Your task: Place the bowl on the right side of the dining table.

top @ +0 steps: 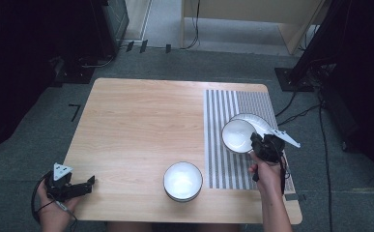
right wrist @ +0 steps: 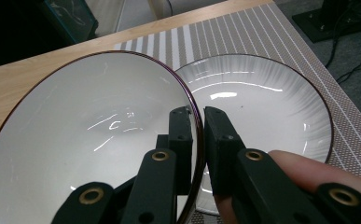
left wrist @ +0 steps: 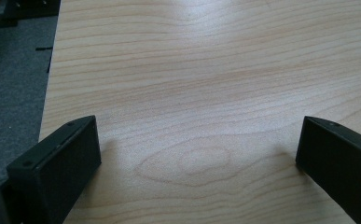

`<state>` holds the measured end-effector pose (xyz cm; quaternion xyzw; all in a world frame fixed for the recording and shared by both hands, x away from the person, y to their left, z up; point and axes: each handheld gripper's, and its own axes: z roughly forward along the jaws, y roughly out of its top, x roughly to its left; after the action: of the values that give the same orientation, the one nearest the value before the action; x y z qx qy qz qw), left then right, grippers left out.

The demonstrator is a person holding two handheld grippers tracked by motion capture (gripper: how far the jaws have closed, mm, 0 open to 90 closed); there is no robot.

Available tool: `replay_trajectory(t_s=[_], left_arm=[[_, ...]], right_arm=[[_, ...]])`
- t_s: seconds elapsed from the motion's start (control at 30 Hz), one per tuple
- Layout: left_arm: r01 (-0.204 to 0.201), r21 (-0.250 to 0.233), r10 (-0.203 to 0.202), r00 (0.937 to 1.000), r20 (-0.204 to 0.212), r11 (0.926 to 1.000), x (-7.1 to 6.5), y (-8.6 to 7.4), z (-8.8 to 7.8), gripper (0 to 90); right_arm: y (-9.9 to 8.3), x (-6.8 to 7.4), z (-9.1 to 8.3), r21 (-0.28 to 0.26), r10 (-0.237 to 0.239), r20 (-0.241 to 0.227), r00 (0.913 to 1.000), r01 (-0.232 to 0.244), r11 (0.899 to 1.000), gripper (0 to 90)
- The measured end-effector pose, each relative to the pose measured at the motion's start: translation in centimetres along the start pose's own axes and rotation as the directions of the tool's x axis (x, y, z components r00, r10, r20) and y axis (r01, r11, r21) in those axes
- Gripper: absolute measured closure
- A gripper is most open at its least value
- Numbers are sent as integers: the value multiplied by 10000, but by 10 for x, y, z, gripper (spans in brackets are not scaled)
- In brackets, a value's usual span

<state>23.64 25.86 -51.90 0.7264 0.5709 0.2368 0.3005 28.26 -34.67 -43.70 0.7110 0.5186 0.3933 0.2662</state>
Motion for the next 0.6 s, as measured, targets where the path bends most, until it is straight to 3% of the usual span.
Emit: replay_trajectory(t_s=[0.6], left_arm=[[6, -8, -6, 10000, -3, 10000, 0, 0, 0, 0]], right_arm=[[3, -24, 20, 113, 160, 873, 9961, -170, 9998, 833]])
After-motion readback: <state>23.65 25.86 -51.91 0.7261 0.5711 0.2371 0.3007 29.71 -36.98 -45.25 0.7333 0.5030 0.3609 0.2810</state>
